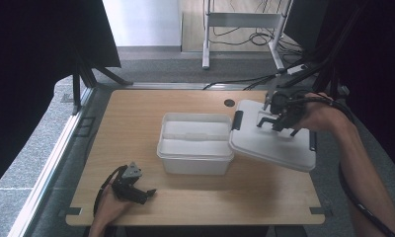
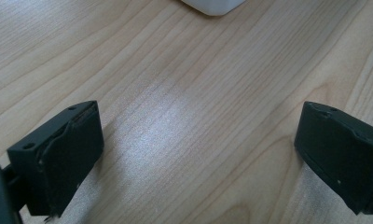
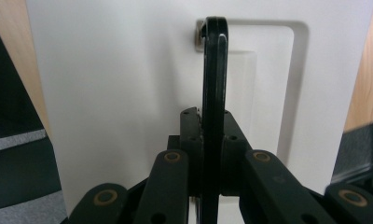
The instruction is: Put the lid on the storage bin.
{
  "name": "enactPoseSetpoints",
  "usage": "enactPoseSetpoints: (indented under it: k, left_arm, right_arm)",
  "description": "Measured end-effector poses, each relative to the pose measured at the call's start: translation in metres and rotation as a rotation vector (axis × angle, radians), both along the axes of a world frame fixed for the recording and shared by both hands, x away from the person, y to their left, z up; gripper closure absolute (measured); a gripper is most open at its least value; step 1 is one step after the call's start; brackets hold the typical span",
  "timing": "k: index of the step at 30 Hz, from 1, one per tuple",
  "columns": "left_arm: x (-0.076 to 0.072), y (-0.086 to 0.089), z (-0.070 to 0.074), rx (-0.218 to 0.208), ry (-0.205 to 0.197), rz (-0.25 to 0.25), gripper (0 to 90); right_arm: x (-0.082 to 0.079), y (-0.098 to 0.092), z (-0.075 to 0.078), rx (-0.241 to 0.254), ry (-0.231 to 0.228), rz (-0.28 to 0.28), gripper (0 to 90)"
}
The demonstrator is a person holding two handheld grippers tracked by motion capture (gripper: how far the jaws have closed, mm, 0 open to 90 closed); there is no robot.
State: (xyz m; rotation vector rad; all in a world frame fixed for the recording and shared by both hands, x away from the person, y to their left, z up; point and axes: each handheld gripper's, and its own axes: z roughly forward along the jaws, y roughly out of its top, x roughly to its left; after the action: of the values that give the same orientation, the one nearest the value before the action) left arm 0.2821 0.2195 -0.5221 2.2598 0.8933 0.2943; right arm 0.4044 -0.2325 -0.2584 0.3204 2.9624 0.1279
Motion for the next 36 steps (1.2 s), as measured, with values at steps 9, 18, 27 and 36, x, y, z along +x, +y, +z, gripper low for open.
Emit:
enactPoseSetpoints:
  k: [9, 18, 27, 36]
  left_arm:
    - [0.0, 0.0, 0.0, -0.001, 0.0, 0.0, 1.1]
    - [0.0, 0.0, 0.0, -0.001, 0.0, -0.001, 1.2]
    - [0.0, 0.0, 0.0, -0.002, 0.001, -0.006, 1.3]
    - [0.0, 0.0, 0.0, -0.002, 0.002, -0.007, 1.4]
  right_arm:
    - [0.009, 0.084, -0.001, 0.016, -0.005, 0.112, 84.1]
    - [0.024, 0.184, -0.025, 0.004, 0.017, 0.219, 84.1]
    - [0.037, 0.221, -0.067, -0.036, 0.04, 0.224, 84.1]
    - [0.034, 0.205, -0.068, 0.115, 0.037, 0.199, 53.7]
